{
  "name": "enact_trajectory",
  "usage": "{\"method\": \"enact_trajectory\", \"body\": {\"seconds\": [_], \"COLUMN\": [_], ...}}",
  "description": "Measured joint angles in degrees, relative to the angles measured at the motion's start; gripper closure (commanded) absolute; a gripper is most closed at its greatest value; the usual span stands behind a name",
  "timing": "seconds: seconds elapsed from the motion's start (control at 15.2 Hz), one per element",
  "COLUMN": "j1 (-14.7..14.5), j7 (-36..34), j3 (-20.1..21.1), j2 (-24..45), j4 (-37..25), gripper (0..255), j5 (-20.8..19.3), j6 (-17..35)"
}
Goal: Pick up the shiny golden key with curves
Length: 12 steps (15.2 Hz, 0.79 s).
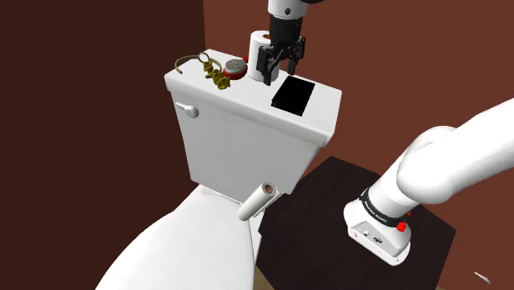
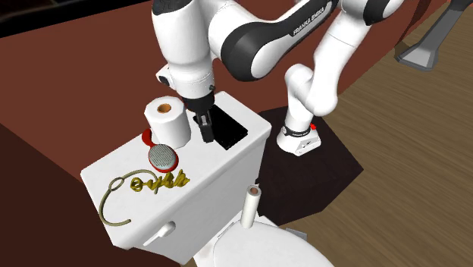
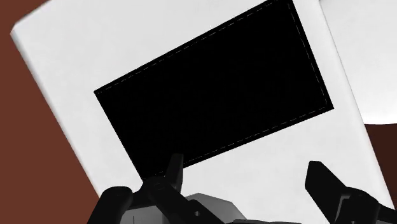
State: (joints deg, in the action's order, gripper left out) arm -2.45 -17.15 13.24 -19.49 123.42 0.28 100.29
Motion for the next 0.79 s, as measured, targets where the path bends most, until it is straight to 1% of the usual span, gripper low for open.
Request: {"method": "enact_trajectory", "body": {"seconds": [0.2,0.46,0.79], "j1": [-0.05,-0.54,-2.09], "j7": [-4.43,-10.70,-18.28], "j3": [2.08,4.63,6.90], "j2": [5.40,12.75,23.09], "j4": [-5.47,-13.41,-25.85], "gripper": [0,0,0], "j5": [-1.09,-3.50,-8.19], "j6": [1.22,2.20,1.41]}}
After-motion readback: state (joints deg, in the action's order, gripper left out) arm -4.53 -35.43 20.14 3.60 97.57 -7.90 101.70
